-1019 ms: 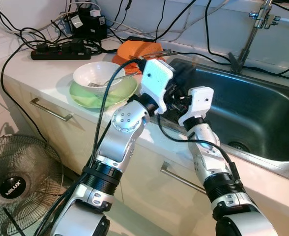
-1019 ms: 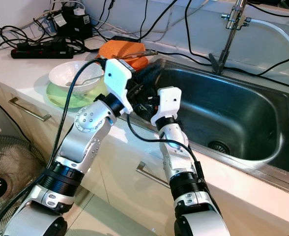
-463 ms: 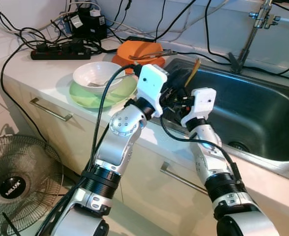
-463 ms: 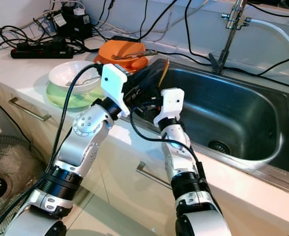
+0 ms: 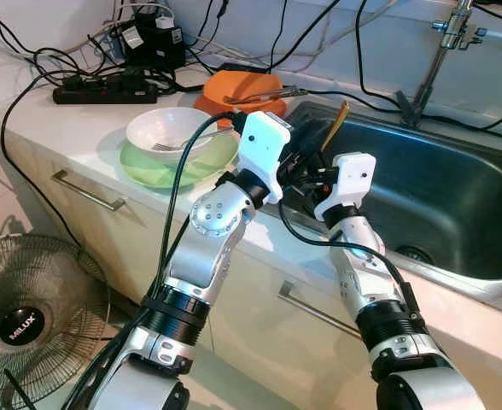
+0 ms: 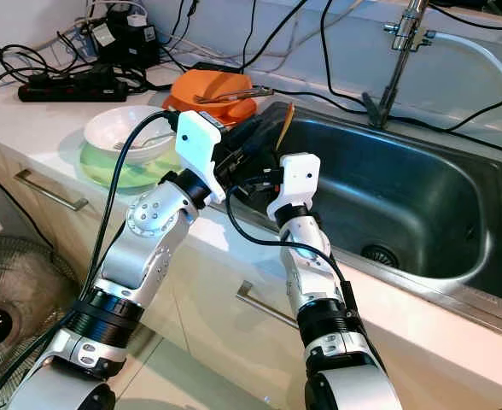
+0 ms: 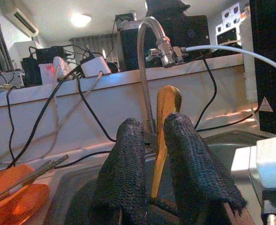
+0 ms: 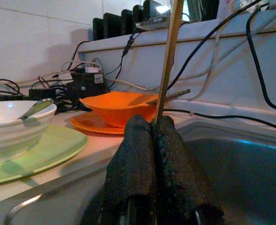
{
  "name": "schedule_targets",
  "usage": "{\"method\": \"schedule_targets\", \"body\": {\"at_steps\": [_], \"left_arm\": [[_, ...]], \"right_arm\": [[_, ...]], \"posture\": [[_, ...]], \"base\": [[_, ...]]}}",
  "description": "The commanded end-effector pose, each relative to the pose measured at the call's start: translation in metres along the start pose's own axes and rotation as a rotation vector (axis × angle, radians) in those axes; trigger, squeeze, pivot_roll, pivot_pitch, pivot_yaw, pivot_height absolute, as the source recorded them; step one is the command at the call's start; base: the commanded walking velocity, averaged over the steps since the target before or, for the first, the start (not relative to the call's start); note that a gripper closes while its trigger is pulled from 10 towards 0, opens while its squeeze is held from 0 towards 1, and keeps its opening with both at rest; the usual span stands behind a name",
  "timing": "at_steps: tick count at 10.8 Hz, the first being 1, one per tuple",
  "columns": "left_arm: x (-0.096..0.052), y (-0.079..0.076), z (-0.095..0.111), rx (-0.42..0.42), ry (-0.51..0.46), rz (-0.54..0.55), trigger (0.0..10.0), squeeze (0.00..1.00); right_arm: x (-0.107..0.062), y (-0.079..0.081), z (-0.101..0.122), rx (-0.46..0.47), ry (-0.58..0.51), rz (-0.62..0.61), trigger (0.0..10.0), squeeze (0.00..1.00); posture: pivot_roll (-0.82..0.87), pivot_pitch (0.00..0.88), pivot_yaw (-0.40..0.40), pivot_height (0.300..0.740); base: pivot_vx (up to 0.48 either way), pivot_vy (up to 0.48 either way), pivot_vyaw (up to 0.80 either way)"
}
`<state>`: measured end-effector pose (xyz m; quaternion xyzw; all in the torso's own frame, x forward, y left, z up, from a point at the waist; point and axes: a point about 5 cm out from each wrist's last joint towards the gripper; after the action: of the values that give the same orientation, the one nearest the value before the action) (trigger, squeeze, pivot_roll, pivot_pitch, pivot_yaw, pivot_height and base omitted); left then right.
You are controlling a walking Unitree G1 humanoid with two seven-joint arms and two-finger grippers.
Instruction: Kitchen organization
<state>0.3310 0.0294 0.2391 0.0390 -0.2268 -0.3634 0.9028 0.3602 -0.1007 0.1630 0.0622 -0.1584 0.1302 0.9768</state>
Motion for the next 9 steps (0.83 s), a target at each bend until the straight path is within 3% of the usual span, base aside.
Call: {"method": "schedule_targets", "body": {"at_steps": [1, 3, 4, 5, 9], "left_arm": [[-0.001, 0.0, -0.003, 0.003, 0.019, 0.001, 10.0, 0.0], [-0.001, 0.0, -0.003, 0.003, 0.019, 0.001, 10.0, 0.0], [-0.018, 0.011, -0.014, -0.037, 0.048, 0.096, 10.0, 0.0], [-0.043, 0.025, -0.029, -0.09, 0.087, 0.227, 10.0, 0.0], [-0.048, 0.027, -0.033, -0.088, 0.112, 0.24, 10.0, 0.0]], "right_arm": [[0.005, -0.002, 0.008, 0.01, -0.029, -0.013, 0.0, 0.0], [0.005, -0.002, 0.008, 0.01, -0.029, -0.013, 0.0, 0.0], [0.017, -0.018, 0.011, -0.034, 0.022, -0.059, 10.0, 0.0], [0.03, -0.041, 0.017, -0.088, 0.092, -0.134, 10.0, 0.0], [0.032, -0.044, 0.016, -0.093, 0.102, -0.145, 10.0, 0.0]], "posture": [[0.16, 0.013, -0.006, 0.74], [0.16, 0.013, -0.006, 0.74], [0.19, 0.01, -0.021, 0.74], [0.19, 0.011, -0.02, 0.74], [0.19, 0.014, -0.019, 0.74]], "base": [[0.0, 0.0, 0.0], [0.0, 0.0, 0.0], [0.0, 0.0, 0.0], [0.0, 0.0, 0.0], [0.0, 0.0, 0.0]]}}
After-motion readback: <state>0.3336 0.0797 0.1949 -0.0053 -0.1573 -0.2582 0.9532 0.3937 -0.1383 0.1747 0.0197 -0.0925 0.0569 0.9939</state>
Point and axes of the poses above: a point about 5 cm out from each wrist's last joint towards the gripper, its own x axis pointing out of the wrist towards the gripper, its own z axis along the axis of the wrist's last joint, y = z × x, and after that the axes turned 2 degrees about x, right-handed
